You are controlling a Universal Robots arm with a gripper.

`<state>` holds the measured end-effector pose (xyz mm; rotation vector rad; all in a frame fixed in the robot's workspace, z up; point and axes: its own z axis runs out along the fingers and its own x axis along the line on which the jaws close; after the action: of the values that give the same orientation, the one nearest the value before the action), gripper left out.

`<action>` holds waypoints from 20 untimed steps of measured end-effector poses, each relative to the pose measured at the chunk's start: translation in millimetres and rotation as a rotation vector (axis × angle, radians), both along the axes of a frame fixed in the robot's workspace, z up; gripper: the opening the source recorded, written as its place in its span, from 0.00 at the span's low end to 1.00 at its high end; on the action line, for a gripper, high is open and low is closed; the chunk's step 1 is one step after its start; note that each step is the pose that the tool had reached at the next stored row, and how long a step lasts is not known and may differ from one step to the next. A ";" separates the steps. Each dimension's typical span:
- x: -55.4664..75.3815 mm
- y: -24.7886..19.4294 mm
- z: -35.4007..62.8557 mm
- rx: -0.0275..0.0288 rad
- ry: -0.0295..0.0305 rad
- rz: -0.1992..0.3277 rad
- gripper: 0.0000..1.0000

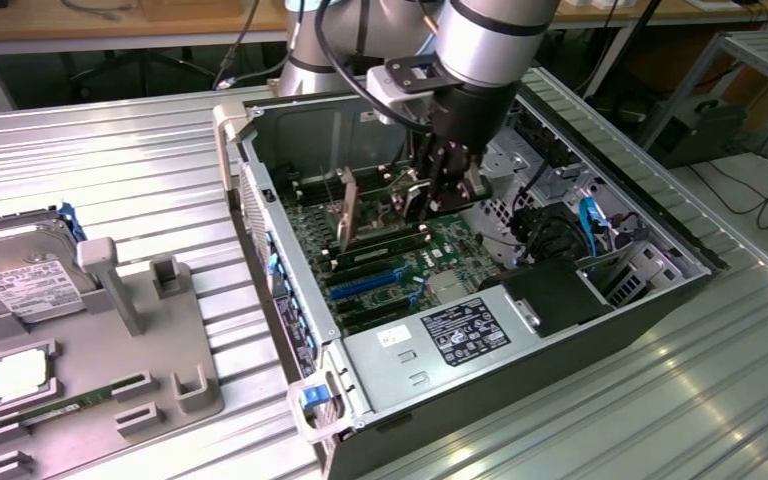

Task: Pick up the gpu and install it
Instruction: 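Insert the gpu into the slot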

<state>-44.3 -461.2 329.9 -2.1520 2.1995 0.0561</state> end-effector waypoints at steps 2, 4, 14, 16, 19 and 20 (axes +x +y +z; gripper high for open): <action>0.0 0.0 -1.4 -0.0004 0.0000 0.000 0.28; 0.0 0.0 -2.9 -0.0006 0.0000 0.000 0.28; 0.0 0.0 -12.0 -0.0023 0.0000 0.000 0.28; 0.0 0.0 -12.1 -0.0026 0.0001 0.000 0.28; 0.0 0.0 -14.3 -0.0022 -0.0001 0.000 0.28; 0.0 0.0 -15.2 -0.0023 0.0000 0.000 0.28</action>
<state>-44.3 -461.2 314.8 -2.1532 2.2007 0.0536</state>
